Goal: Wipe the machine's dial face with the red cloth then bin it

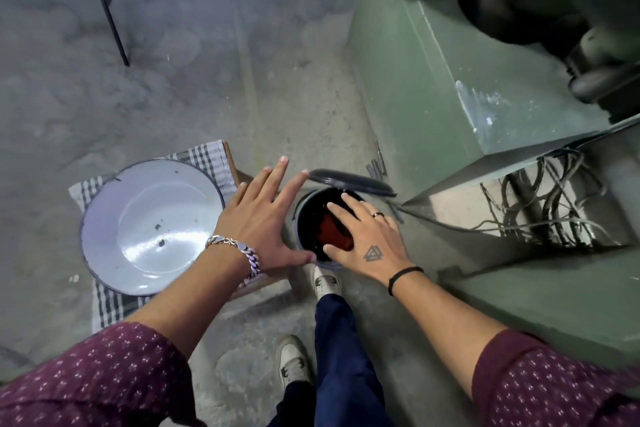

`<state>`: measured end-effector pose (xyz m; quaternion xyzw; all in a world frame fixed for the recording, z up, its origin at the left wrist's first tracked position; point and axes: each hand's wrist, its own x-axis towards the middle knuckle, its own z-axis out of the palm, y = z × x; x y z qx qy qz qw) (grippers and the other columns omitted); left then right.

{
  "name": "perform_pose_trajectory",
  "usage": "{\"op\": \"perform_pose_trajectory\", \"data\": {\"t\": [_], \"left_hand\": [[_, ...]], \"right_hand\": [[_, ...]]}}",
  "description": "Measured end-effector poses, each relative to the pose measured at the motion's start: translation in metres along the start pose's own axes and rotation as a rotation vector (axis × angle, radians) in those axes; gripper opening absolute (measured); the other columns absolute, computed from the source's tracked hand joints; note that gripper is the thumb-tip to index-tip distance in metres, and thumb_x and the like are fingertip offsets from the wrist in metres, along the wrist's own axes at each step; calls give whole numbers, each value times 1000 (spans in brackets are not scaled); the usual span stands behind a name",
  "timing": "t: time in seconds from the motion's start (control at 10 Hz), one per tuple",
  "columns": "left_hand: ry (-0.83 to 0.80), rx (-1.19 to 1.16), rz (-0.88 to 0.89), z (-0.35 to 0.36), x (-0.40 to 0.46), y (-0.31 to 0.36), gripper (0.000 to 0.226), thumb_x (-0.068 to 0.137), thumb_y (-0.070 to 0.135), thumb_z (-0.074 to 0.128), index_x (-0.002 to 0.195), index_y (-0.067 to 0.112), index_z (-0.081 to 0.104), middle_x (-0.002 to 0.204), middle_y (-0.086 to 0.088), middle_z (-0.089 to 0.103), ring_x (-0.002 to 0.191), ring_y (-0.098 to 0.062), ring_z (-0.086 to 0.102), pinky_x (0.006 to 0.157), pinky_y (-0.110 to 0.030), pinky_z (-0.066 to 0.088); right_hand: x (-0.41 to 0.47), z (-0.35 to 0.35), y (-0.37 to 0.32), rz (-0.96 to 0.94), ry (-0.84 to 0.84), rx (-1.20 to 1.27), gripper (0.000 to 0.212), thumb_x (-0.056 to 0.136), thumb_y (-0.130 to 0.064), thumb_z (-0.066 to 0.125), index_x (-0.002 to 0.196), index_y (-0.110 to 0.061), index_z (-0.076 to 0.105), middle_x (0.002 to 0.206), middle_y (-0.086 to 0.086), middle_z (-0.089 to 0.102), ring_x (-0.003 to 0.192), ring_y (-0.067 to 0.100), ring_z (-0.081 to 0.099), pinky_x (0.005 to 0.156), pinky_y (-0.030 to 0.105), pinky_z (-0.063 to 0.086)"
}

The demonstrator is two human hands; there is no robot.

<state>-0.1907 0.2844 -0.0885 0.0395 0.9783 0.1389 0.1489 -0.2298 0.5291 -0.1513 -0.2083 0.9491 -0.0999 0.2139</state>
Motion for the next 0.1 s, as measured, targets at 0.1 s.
{"op": "perform_pose_trajectory", "data": {"t": [0.1], "left_hand": [[82,24,-17,-31,-8,3,149,52,103,60,170,48,-13,184,4,-17,170,-29,4,134,-59,23]], "right_hand": [[-12,-37,-7,-8,92,-52,100,86,-83,58,174,-53,22,188,-11,21,169,28,32,128,59,34]]}}
